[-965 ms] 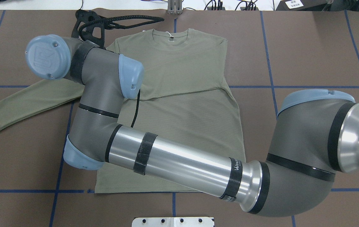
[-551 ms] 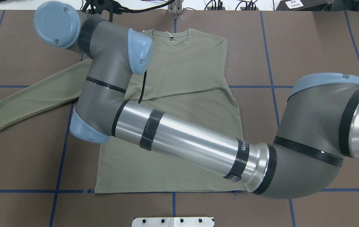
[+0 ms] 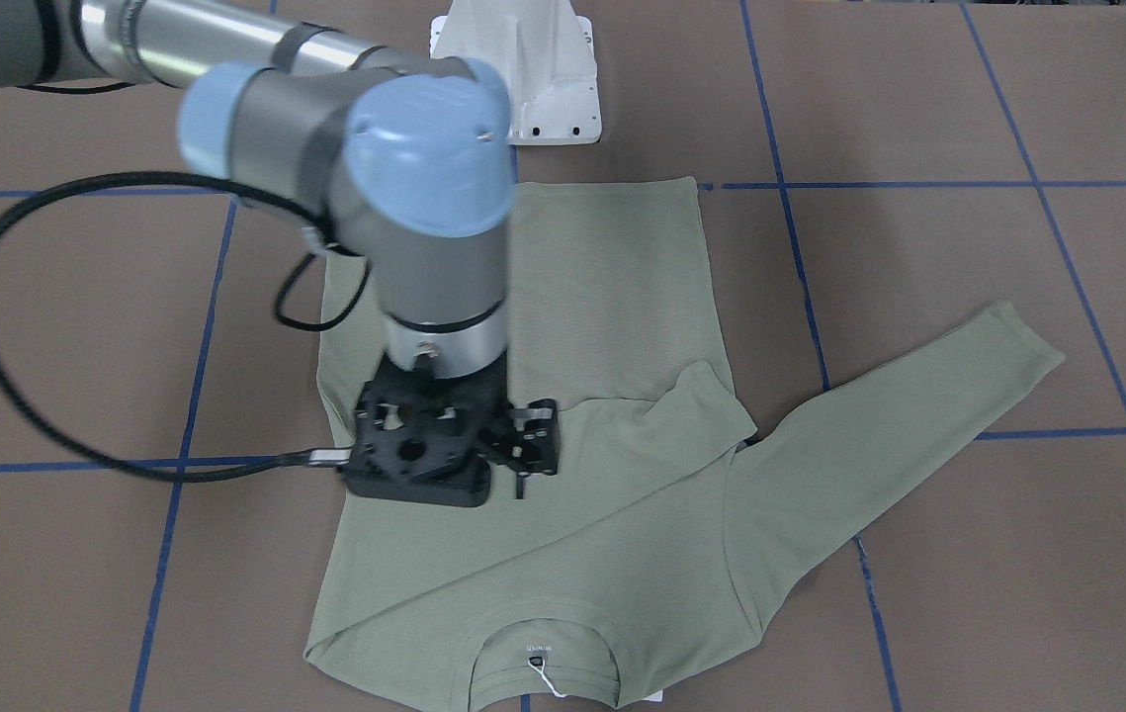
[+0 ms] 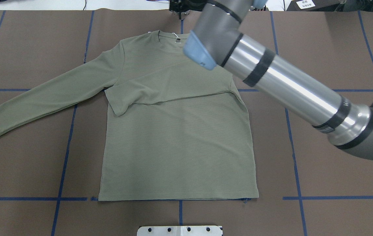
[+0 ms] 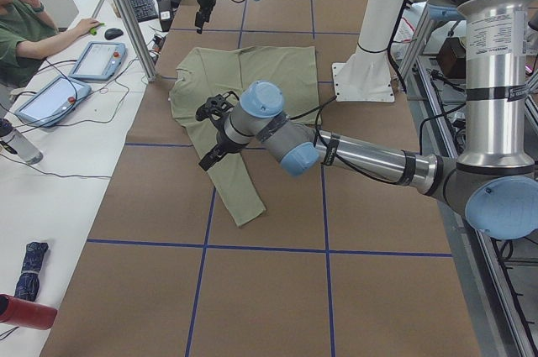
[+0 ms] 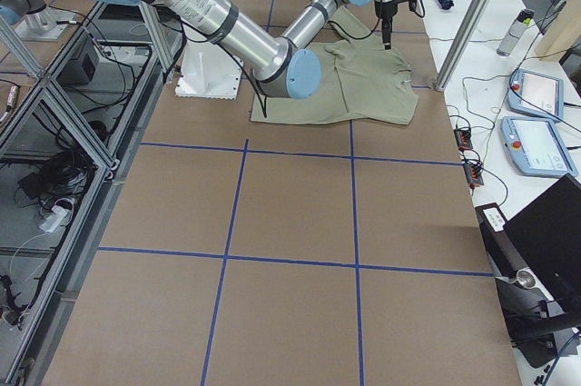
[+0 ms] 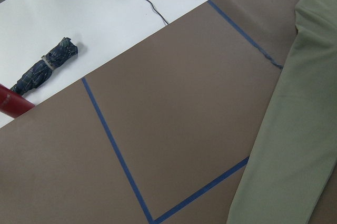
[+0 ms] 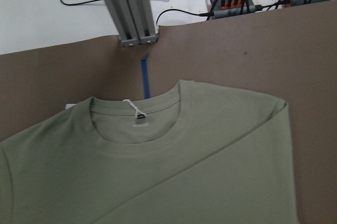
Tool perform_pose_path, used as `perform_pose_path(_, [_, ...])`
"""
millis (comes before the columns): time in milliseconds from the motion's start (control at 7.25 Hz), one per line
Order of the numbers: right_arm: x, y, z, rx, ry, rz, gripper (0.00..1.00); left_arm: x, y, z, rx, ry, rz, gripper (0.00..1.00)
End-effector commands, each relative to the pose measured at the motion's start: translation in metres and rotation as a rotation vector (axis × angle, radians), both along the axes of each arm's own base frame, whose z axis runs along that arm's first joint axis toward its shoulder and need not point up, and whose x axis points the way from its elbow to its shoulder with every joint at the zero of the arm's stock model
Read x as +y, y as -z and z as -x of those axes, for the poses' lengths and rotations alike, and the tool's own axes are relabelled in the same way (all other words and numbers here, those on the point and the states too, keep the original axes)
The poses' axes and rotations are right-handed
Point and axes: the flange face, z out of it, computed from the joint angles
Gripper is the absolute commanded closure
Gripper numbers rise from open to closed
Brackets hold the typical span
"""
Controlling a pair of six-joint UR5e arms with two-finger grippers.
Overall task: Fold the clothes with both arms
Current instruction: 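Release the sleeve and withdraw the right arm from the shirt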
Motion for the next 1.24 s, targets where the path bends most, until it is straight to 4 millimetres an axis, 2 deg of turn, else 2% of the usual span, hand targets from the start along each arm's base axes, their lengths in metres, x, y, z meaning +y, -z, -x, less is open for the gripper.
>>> perform_pose_path(0, [-0.005, -0.135, -0.165, 0.018, 0.191, -0.110, 0.00, 0.029, -0.023, -0.054, 0.005, 0.003, 0.023, 0.00])
perform_pose_path(138, [-0.006, -0.203, -0.251, 0.015, 0.280, -0.147, 0.00, 0.042, -0.035, -0.081, -0.039, -0.021, 0.007, 0.00])
perform_pose_path(276, [0.002, -0.263, -0.313, 0.008, 0.328, -0.160, 0.00, 0.050, -0.048, -0.093, -0.064, -0.043, 0.021, 0.00])
perform_pose_path(414, [0.016, -0.311, -0.368, 0.020, 0.324, -0.157, 0.00, 0.054, -0.052, -0.101, -0.058, -0.054, 0.046, 0.00])
perform_pose_path(551, [0.039, -0.360, -0.394, 0.029, 0.390, -0.180, 0.00, 0.057, -0.070, -0.114, -0.051, -0.051, 0.115, 0.00])
perform_pose_path(689, [0.070, -0.403, -0.418, 0.041, 0.402, -0.169, 0.00, 0.056, -0.084, -0.120, -0.074, -0.014, 0.078, 0.00])
perform_pose_path(827, [0.101, -0.414, -0.432, 0.042, 0.379, -0.164, 0.00, 0.059, -0.130, -0.121, -0.078, -0.001, 0.056, 0.01])
perform_pose_path(965, [0.116, -0.407, -0.438, 0.043, 0.364, -0.175, 0.00, 0.065, -0.150, -0.125, -0.056, -0.007, 0.036, 0.03])
perform_pose_path(1103, [0.116, -0.408, -0.438, 0.043, 0.364, -0.173, 0.00, 0.070, -0.160, -0.139, -0.067, -0.043, 0.044, 0.04])
